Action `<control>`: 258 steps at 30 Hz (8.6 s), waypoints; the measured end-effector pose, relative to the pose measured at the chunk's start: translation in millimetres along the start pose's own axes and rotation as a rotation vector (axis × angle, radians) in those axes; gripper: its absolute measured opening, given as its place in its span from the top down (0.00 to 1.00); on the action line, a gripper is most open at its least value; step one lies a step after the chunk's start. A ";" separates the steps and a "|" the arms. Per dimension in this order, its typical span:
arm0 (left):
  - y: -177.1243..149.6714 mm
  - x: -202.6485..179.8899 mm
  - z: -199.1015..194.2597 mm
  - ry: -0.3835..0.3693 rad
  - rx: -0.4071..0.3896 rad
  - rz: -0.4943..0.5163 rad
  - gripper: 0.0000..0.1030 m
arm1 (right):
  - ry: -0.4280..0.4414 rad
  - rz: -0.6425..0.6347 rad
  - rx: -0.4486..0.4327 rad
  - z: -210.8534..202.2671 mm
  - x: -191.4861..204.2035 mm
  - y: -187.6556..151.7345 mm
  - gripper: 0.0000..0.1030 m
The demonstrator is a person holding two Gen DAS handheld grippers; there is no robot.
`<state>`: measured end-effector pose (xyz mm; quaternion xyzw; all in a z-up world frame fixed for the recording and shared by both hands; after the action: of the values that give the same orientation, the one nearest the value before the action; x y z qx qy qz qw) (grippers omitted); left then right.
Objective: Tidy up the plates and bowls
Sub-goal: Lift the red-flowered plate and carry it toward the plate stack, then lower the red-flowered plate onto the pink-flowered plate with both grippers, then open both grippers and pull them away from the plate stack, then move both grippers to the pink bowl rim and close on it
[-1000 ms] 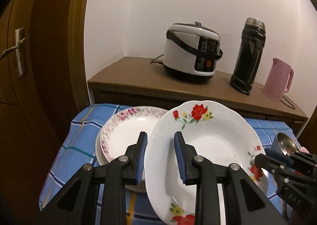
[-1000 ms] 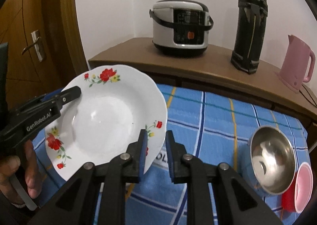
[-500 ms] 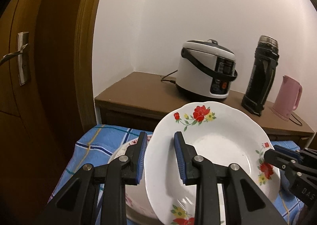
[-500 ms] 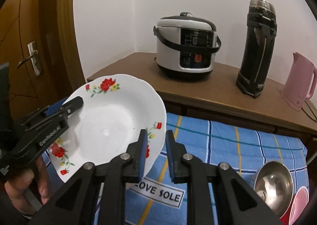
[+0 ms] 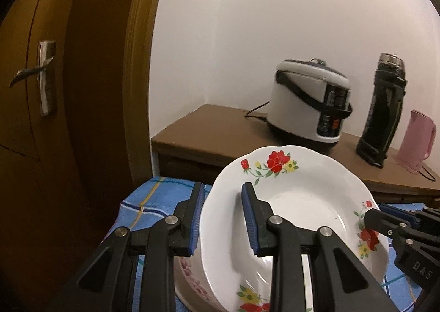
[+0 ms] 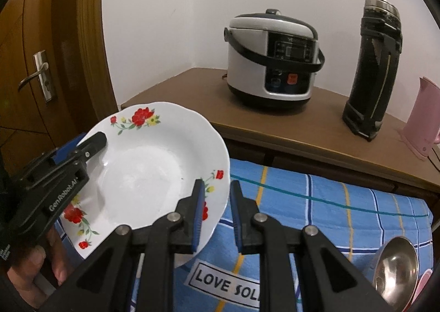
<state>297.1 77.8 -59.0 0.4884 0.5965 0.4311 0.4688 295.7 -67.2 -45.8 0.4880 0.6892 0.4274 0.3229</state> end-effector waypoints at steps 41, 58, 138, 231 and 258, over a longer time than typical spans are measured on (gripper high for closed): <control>-20.4 22.4 22.4 0.142 0.082 0.003 0.70 | 0.052 0.001 -0.024 27.4 15.1 1.6 0.82; -26.8 21.3 28.6 0.140 0.117 0.013 0.70 | 0.052 0.016 -0.010 33.8 13.1 -2.1 0.82; -48.5 26.1 47.9 0.113 0.292 -0.009 0.71 | 0.013 -0.025 0.069 62.2 16.5 -16.5 0.82; -16.0 -86.9 -73.4 -0.076 0.116 0.084 0.31 | -0.173 0.099 -0.100 -212.3 -135.0 -63.8 0.30; -90.0 -432.4 -167.2 -0.687 0.472 0.455 0.65 | -0.380 0.420 0.031 -233.3 -331.2 -156.5 0.63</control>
<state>153.2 -372.0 -55.2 0.8141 0.3666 0.1890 0.4089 137.0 -470.1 -78.7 0.6961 0.5067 0.3754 0.3432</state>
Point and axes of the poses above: each gripper's, at about its wrist camera, not at the fingertips, and z roughly the way its jaws point, x to its left, y to its top, the point moved 6 cm from there along z, roughly the way its jaws point, and after that the axes turned 13 degrees about -x, right-handed, at the moved point
